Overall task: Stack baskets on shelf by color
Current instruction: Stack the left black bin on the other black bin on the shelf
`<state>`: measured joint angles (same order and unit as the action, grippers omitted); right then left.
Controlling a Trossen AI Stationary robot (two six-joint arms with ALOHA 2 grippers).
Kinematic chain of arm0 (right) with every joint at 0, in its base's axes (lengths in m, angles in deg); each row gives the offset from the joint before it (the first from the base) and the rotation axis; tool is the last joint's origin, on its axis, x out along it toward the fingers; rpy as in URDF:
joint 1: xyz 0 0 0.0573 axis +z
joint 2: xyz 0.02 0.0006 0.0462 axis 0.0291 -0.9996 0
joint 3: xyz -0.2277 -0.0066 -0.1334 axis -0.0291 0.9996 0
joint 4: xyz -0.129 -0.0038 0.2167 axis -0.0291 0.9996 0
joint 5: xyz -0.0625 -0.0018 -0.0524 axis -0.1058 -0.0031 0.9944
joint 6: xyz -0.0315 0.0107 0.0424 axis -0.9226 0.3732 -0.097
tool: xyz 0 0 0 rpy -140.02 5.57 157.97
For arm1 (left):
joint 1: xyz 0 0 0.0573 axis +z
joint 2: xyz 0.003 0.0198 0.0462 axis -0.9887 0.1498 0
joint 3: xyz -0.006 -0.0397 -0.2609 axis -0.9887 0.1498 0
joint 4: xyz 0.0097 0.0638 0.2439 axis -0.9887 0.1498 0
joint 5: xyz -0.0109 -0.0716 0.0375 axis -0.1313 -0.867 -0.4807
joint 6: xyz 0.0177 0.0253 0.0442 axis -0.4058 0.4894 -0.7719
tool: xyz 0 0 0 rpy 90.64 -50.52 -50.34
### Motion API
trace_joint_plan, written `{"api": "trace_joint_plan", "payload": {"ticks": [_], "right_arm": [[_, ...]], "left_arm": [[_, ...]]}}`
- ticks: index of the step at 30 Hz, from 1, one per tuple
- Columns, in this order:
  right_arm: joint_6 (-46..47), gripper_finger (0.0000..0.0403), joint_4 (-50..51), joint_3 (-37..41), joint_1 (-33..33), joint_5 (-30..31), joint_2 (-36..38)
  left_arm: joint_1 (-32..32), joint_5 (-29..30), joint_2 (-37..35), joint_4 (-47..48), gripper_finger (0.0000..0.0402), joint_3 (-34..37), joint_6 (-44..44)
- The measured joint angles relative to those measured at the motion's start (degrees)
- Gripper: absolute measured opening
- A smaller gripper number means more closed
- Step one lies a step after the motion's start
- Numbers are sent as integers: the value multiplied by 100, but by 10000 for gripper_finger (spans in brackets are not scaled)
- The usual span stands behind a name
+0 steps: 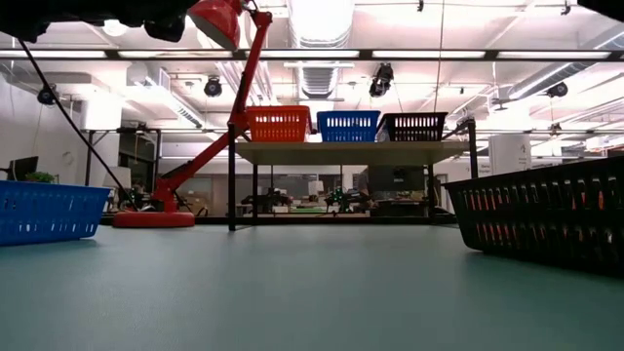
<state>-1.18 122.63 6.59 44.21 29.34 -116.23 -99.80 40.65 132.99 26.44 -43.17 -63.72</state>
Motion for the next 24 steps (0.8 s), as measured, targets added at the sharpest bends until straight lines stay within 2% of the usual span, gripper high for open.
{"api": "trace_joint_plan", "payload": {"ticks": [6,10,19,24], "right_arm": [[13,135,1482,-926,14,-127,-862],[-225,147,1615,-1252,14,-123,-1288],[-921,126,1558,-1310,-130,468,-1822],[-1260,100,1262,-1299,-202,485,-1928]], "left_arm": [[0,0,0,-1,24,0,6],[0,-2,0,0,24,0,4],[1,-3,0,1,24,0,-2],[-4,-4,0,12,24,2,38]]}}
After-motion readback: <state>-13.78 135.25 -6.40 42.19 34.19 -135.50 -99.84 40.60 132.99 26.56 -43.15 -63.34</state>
